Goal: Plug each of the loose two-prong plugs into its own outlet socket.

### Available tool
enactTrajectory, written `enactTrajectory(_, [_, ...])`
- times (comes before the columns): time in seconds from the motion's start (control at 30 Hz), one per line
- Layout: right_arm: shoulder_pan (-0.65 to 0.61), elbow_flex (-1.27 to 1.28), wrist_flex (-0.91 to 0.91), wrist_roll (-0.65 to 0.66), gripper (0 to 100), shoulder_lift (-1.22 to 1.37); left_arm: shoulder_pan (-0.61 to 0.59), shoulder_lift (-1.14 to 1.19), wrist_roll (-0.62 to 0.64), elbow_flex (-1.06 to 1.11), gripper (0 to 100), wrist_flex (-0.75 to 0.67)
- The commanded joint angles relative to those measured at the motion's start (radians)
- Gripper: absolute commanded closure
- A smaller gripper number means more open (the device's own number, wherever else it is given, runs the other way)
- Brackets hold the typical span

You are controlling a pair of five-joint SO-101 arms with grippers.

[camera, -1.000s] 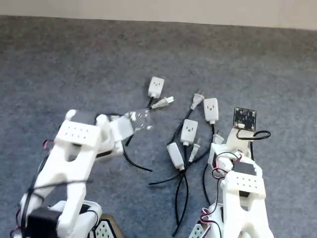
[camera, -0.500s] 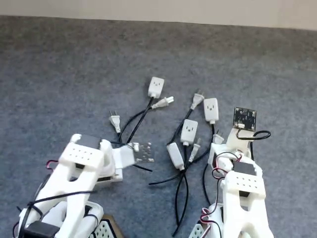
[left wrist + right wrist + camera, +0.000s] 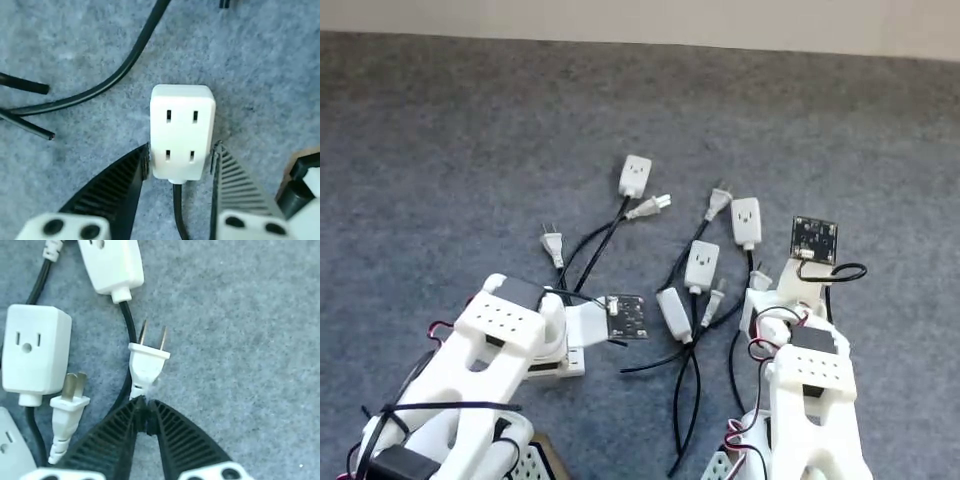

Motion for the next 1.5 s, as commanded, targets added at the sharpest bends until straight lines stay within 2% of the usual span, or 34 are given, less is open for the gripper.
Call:
enactTrajectory(0.0, [-0.008, -0.002, -0.015, 0.011, 98.8, 0.008, -0.027, -0.022, -0.012, -0.035, 78, 0.002])
enactTrajectory(0.27, [-0.008, -0.002, -0.015, 0.011, 98.8, 0.008, -0.205, -0.022, -0.009, -0.297, 78, 0.043])
enactTrajectory(0.4, [-0.007, -0.004, -0.015, 0.011, 98.8, 0.008, -0.216, -0.022, 0.041, -0.394, 78, 0.109])
enactTrajectory(0.63, [-0.005, -0.004, -0.015, 0.011, 98.8, 0.008, -0.232, -0.019, 0.048, -0.384, 79, 0.107])
enactTrajectory(0.73, [-0.005, -0.004, -0.015, 0.011, 98.8, 0.008, -0.259, -0.013, 0.08, -0.349, 79, 0.006])
enactTrajectory(0.9, [-0.007, -0.004, -0.015, 0.011, 98.8, 0.008, -0.259, -0.012, 0.141, -0.119, 79, -0.276])
enactTrajectory(0.97, [-0.007, -0.004, -0.015, 0.011, 98.8, 0.008, -0.239, -0.015, 0.141, -0.058, 79, -0.305])
enactTrajectory(1.1, [-0.007, -0.004, -0.015, 0.011, 98.8, 0.008, -0.206, -0.022, 0.143, -0.039, 79, -0.203])
enactTrajectory(1.27, [-0.007, -0.004, -0.015, 0.011, 98.8, 0.008, -0.202, -0.022, 0.143, -0.157, 79, -0.002])
enactTrajectory(1.33, [-0.007, -0.004, -0.015, 0.011, 98.8, 0.008, -0.209, -0.022, 0.146, -0.208, 79, 0.029])
enactTrajectory(1.47, [-0.007, -0.004, -0.013, 0.011, 98.8, 0.008, -0.248, -0.019, 0.282, -0.321, 79, 0.029])
